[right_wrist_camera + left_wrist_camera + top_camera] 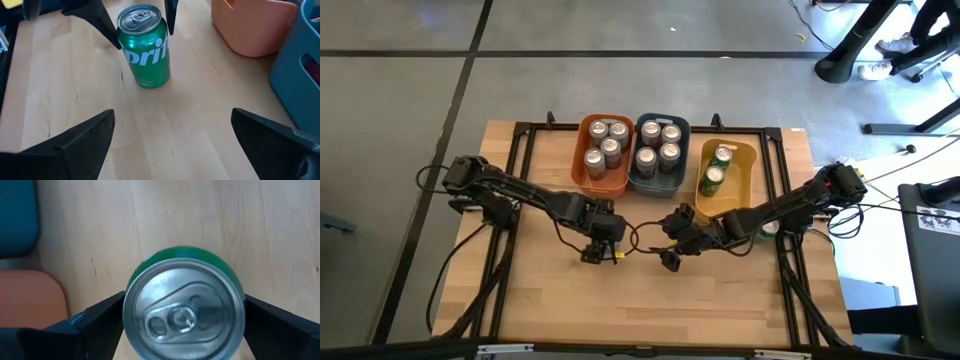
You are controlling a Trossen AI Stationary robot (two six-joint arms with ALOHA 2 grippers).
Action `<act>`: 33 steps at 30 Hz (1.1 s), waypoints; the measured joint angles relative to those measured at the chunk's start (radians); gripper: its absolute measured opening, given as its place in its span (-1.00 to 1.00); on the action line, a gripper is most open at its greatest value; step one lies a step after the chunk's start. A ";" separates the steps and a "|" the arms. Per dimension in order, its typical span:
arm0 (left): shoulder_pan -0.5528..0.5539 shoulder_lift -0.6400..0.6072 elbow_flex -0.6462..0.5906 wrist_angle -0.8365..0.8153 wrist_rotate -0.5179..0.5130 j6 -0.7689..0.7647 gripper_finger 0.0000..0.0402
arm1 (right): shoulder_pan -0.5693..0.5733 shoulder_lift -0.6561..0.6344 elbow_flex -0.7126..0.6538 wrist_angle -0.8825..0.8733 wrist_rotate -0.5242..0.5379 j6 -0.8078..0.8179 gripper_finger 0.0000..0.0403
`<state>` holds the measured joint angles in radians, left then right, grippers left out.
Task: Sort soda cans
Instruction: Put the left green soda can into the yellow bin
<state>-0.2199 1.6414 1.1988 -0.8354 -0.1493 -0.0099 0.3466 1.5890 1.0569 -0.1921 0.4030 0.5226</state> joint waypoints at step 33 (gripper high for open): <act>-0.059 -0.607 -0.430 0.135 -0.002 -0.241 0.73 | -0.050 0.215 0.003 0.604 -0.069 -0.191 0.98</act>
<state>-0.2786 1.0345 0.7684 -0.7003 -0.1510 -0.2507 0.2968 1.8039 1.0595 0.4116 0.3343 0.3320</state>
